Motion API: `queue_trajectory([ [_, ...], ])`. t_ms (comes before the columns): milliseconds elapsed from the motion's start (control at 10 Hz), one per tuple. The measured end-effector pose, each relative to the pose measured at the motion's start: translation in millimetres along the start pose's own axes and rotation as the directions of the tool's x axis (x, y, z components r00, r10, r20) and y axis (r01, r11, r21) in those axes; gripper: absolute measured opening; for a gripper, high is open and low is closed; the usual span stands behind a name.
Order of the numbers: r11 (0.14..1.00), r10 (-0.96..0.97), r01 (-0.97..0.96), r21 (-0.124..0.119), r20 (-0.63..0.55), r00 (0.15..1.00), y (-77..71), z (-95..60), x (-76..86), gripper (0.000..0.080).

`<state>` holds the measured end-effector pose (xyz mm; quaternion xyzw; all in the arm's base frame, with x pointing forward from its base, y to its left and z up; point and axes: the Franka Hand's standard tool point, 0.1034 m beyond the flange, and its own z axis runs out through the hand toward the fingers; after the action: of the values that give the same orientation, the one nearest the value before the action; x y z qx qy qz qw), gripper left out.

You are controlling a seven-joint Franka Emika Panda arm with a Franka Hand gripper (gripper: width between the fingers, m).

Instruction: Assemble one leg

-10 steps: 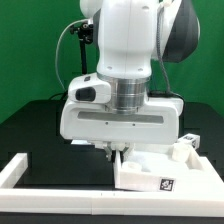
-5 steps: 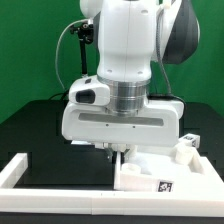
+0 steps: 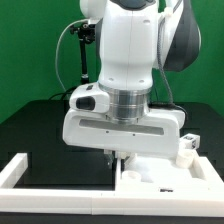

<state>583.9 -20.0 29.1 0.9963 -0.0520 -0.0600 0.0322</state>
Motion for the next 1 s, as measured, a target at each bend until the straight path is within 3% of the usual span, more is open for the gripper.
queue_trajectory([
  [100, 1.0, -0.001, 0.001, 0.0, 0.0, 1.0, 0.0, 0.0, 0.0, 0.0051],
  [200, 1.0, -0.001, 0.001, 0.0, 0.0, 1.0, -0.2, 0.1, 0.0, 0.0145],
  [400, 1.0, -0.001, 0.001, 0.0, 0.0, 1.0, -0.3, 0.2, -0.1, 0.042],
  [500, 1.0, -0.001, 0.001, 0.0, 0.0, 1.0, -0.2, 0.2, -0.1, 0.042],
  [600, 1.0, 0.02, -0.02, 0.011, 0.02, 1.0, 2.2, -1.3, -3.2, 0.0584],
  [800, 0.994, 0.096, -0.1, 0.049, 0.08, 0.992, 14.9, -15.4, -14.6, 0.0646],
  [1000, 0.982, 0.153, -0.167, 0.09, 0.141, 0.978, 10.1, -23.5, -35.6, 0.0648],
])
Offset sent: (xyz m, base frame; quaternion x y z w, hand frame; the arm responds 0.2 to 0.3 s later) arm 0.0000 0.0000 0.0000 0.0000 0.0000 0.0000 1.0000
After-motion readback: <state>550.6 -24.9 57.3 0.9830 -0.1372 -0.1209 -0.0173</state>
